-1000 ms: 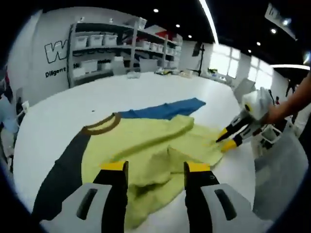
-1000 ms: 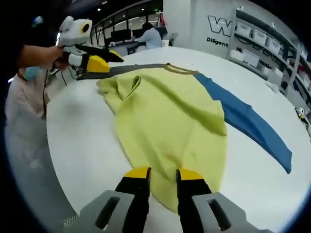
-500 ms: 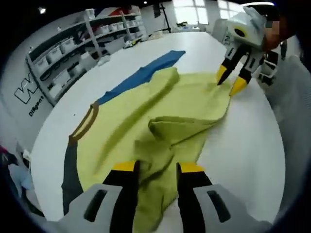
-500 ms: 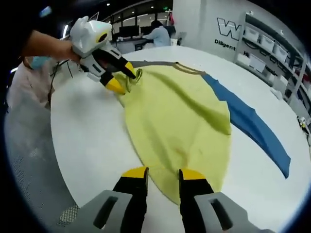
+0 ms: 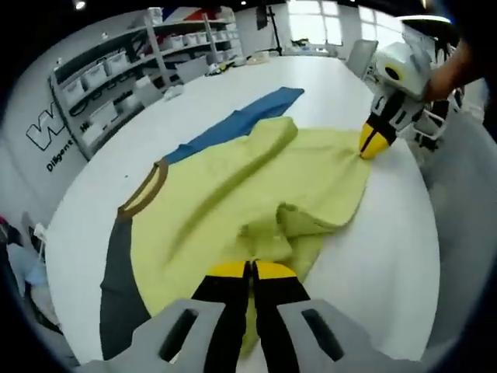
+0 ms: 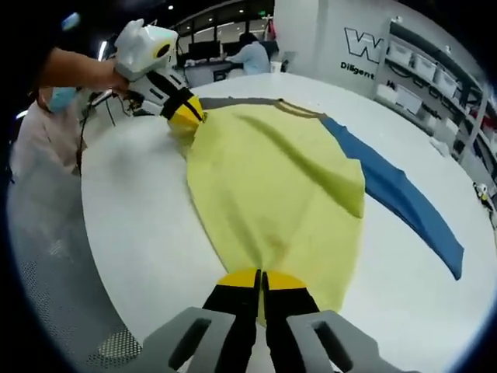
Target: Fold the garment on the visible template until the final outline fits inside the template.
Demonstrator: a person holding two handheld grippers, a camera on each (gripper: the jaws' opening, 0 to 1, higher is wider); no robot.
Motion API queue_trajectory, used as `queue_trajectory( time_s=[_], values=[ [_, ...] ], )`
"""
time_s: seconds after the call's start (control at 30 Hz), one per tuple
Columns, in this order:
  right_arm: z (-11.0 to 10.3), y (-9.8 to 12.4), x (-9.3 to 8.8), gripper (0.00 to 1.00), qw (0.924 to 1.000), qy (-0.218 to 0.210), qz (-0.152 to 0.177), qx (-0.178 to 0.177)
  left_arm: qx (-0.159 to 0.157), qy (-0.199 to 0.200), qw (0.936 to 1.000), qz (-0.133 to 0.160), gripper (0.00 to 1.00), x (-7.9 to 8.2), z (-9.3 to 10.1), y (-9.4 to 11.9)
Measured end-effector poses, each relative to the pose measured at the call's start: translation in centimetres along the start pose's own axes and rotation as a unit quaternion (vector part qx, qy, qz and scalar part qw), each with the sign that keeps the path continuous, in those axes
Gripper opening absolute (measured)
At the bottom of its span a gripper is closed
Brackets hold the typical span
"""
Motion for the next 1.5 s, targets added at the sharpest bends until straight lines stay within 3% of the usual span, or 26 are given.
queue_trajectory(
  time_s=[0.17,0.3,0.4,0.57,0.7,0.8,0.93,1.03,1.17,1.27,1.33,1.5],
  values=[
    [0.1,0.0,0.0,0.0,1.0,0.0,0.0,0.004,0.008,-0.001,0.9998,0.016,0.01,0.4,-0.8,2.8],
    [-0.2,0.7,0.4,0.0,0.9999,0.006,0.005,0.009,-0.01,0.008,0.9989,0.045,0.01,0.7,-0.4,5.6],
    [-0.6,1.4,0.7,0.0,0.9994,0.006,0.026,0.021,-0.042,0.022,0.9968,0.065,0.01,0.1,1.2,8.2],
    [-0.9,2.1,0.5,0.0,0.9984,-0.005,0.043,0.037,-0.055,0.037,0.9961,0.059,0.01,-2.5,3.1,10.6],
    [-1.6,2.7,0.7,0.0,0.9974,0.003,0.05,0.052,-0.054,0.05,0.996,0.052,0.01,-4.3,4.2,11.3],
    [-2.9,3.2,1.1,0.0,0.9946,0.002,0.06,0.085,-0.057,0.06,0.9958,0.039,0.01,-6.0,5.2,11.9],
    [-3.6,3.3,0.7,0.0,0.9943,0.008,0.048,0.094,-0.05,0.057,0.9968,0.024,0.01,-7.9,5.8,12.3],
    [-4.0,3.2,-0.2,0.0,0.9942,0.0,0.031,0.103,-0.044,0.082,0.9956,0.01,0.01,-9.3,6.1,12.3],
    [-5.1,3.3,-1.6,0.0,0.9917,0.026,0.001,0.126,-0.03,0.06,0.9977,-0.011,0.01,-11.3,6.7,11.8],
    [-4.8,3.5,-1.7,0.0,0.992,0.049,0.014,0.116,-0.018,0.057,0.9982,-0.005,0.02,-11.7,6.5,11.5],
    [-4.4,3.8,-1.7,0.0,0.9924,0.042,0.018,0.114,-0.013,0.066,0.9977,0.003,0.03,-11.4,6.6,11.4],
    [-3.6,3.7,-2.3,0.07,0.9932,0.047,0.015,0.105,-0.012,0.074,0.9971,0.016,0.17,-10.9,6.9,11.3]
  ],
)
Point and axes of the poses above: the point that each gripper's makers call its tool centre point, and the gripper's own axes: y roughly backward along the fingers, z roughly to its right, x roughly out of its top, the point moved 2 cm from there along y, roughly backward along the fingers, and after that the axes turned 12 degrees about y, right-handed, at the moved point
